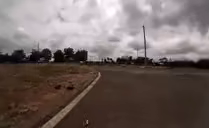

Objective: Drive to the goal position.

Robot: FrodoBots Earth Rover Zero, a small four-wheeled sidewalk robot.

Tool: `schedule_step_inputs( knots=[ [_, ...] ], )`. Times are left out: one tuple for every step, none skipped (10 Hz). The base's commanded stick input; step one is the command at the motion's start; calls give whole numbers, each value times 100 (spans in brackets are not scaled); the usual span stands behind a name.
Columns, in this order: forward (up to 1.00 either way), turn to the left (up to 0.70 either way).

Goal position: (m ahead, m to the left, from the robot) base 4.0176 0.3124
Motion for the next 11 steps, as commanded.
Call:
schedule_step_inputs(
  knots=[
    [50, -49],
    [50, -46],
    [50, -43],
    [50, -41],
    [50, 0],
    [50, 0],
    [50, 0],
    [50, 0],
    [50, 0],
    [50, 0],
    [50, 0]
  ],
)
